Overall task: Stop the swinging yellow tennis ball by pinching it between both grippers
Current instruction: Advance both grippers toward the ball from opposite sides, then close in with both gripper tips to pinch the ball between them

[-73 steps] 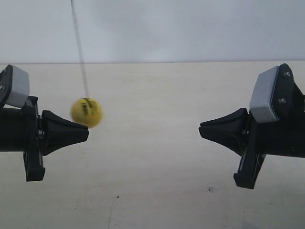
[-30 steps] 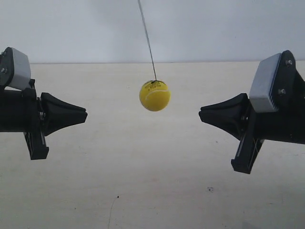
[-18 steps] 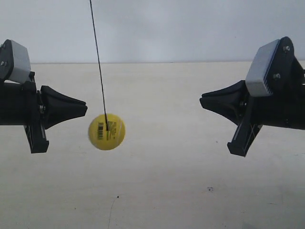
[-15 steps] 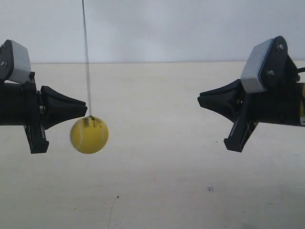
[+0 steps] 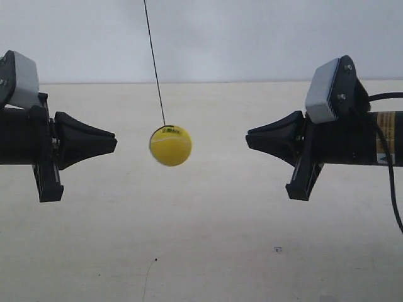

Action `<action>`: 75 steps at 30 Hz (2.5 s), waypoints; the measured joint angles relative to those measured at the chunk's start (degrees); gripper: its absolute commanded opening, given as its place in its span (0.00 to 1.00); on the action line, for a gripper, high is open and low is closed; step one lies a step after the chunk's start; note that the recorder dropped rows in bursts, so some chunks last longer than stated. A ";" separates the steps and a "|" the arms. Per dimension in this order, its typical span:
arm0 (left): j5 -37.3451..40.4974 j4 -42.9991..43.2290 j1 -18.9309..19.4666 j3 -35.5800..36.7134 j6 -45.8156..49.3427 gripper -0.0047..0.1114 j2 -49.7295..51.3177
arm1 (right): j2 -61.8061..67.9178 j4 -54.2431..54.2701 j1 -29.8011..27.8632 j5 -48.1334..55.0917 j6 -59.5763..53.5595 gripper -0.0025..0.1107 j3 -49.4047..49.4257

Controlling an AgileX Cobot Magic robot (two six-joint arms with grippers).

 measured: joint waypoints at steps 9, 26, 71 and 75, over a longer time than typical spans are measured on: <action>-5.91 0.11 0.00 0.00 0.22 0.08 1.93 | 0.09 0.10 0.00 -2.31 -0.66 0.02 -0.34; -6.91 -0.50 0.00 0.00 2.11 0.08 5.35 | 5.74 0.10 0.00 -4.83 -0.44 0.02 -2.13; -15.42 -0.90 0.00 -0.27 4.10 0.08 10.01 | 12.16 -1.98 0.00 -9.72 1.50 0.02 -5.82; -16.08 -1.00 0.00 -2.61 4.32 0.08 11.95 | 12.80 -2.57 0.00 -12.22 2.28 0.02 -6.47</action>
